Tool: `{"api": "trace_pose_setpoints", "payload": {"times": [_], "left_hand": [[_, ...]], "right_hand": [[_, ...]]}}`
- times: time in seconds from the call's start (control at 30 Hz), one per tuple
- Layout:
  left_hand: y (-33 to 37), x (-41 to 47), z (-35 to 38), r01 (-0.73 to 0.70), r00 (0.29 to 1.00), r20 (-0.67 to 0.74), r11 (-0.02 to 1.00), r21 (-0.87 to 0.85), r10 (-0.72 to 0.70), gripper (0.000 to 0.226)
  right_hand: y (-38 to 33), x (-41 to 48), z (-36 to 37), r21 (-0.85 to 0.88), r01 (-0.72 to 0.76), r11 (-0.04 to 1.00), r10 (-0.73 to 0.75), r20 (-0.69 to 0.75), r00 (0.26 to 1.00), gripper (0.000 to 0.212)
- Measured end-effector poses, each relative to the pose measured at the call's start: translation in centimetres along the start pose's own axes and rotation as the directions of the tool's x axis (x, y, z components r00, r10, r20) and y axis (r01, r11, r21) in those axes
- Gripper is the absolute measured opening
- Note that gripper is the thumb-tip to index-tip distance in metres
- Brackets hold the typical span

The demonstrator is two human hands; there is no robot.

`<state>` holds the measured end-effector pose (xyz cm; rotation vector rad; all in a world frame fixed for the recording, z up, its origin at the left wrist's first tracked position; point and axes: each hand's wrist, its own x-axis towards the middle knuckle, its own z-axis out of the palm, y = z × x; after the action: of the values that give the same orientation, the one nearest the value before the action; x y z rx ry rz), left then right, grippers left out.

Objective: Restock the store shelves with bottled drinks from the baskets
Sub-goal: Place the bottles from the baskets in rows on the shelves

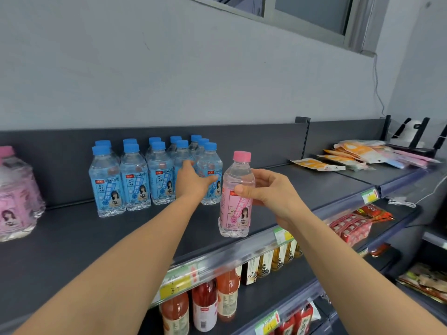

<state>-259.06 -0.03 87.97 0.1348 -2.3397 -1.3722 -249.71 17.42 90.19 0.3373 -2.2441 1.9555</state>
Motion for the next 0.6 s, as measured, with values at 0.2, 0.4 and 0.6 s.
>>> {"api": "trace_pose_setpoints", "payload": {"times": [0.2, 0.4, 0.6], "left_hand": [[-0.7, -3.0, -3.2, 0.043, 0.982, 0.184, 0.998, 0.04, -0.05, 0.044], [-0.3, -9.3, -10.0, -0.001, 0.912, 0.411, 0.999, -0.034, 0.015, 0.049], [-1.0, -14.4, -17.2, 0.026, 0.897, 0.441, 0.99, -0.136, 0.037, 0.055]], "right_hand": [[-0.9, -1.3, 2.0, 0.013, 0.019, 1.0, -0.02, 0.036, 0.999, 0.05], [-1.9, -2.9, 5.5, 0.061, 0.022, 0.998, -0.027, 0.078, 0.997, 0.055], [-3.5, -5.0, 10.4, 0.1, 0.04, 0.994, -0.059, 0.197, 0.979, 0.047]]}}
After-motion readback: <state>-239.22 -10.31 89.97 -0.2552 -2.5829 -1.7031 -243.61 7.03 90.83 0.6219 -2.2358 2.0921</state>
